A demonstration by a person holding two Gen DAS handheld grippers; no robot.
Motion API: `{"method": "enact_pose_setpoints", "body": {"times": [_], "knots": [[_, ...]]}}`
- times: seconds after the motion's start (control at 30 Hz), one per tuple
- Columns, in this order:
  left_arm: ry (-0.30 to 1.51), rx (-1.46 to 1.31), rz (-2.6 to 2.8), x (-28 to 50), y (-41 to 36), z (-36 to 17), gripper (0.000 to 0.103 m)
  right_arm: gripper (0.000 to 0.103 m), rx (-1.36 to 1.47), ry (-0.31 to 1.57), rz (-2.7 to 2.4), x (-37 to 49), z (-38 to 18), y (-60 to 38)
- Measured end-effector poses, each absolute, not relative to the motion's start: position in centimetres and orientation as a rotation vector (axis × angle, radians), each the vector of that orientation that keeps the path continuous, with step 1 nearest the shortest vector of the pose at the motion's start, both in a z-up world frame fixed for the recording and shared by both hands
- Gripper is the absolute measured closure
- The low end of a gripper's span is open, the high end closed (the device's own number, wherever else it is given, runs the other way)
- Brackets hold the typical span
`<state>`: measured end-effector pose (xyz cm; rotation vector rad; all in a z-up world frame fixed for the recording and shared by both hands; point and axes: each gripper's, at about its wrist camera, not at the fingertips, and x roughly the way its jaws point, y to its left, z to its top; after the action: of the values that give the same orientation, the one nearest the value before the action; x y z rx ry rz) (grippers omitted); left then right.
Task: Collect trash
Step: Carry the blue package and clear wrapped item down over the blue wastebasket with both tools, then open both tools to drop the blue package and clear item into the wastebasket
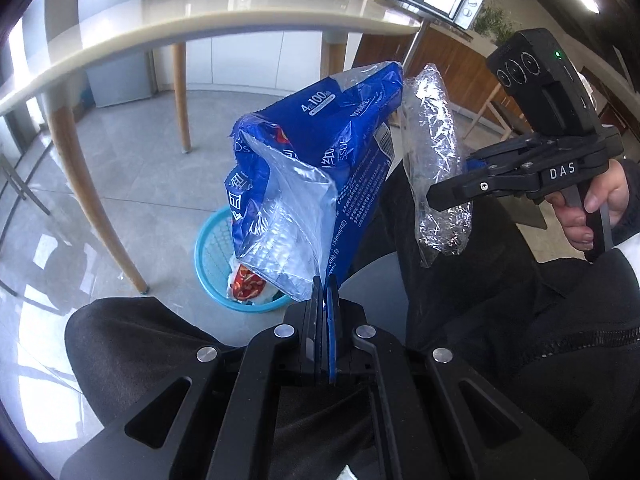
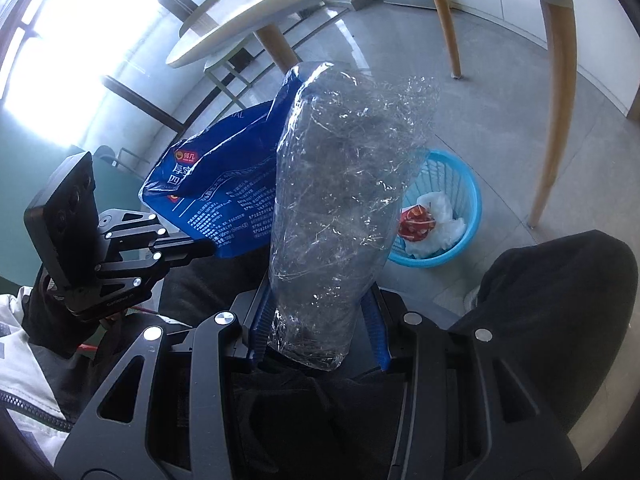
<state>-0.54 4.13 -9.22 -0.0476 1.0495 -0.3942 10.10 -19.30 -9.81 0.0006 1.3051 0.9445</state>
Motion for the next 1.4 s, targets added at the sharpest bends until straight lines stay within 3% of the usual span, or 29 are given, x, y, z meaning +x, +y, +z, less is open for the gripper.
{"method": "enact_pose_setpoints", "body": {"times": [0.43,0.93,1.2,1.3,1.33,1.37,1.4], "knots": [[1.253,-0.153,-0.338,6.4,5.0,-15.1,0.102,0.065,0.042,1.448,0.851,17.1,-17.0,-17.0],[1.384,-0.229,-0.16,18.2,6.5,-26.4,0.102,0.064,0.115,1.662,0.646,25.3,-30.9,-13.3],[1.459,-0.289,-0.07,20.7,6.8,-30.8,0.102,0.064,0.075,1.718,0.599,26.9,-35.8,-11.6],[1.477,-0.277,-0.054,20.8,6.8,-31.5,0.101,0.058,0.042,1.706,0.596,27.1,-36.2,-11.0],[1.484,-0.274,-0.047,20.7,6.8,-31.7,0.1,0.051,0.035,1.699,0.595,27.1,-36.2,-10.9],[1.49,-0.266,-0.03,20.5,6.9,-31.7,0.098,0.039,0.028,1.692,0.593,27.1,-36.2,-10.9],[1.495,-0.266,-0.022,20.6,7.1,-32.1,0.087,0.028,0.021,1.682,0.589,27.1,-36.2,-10.9]]}}
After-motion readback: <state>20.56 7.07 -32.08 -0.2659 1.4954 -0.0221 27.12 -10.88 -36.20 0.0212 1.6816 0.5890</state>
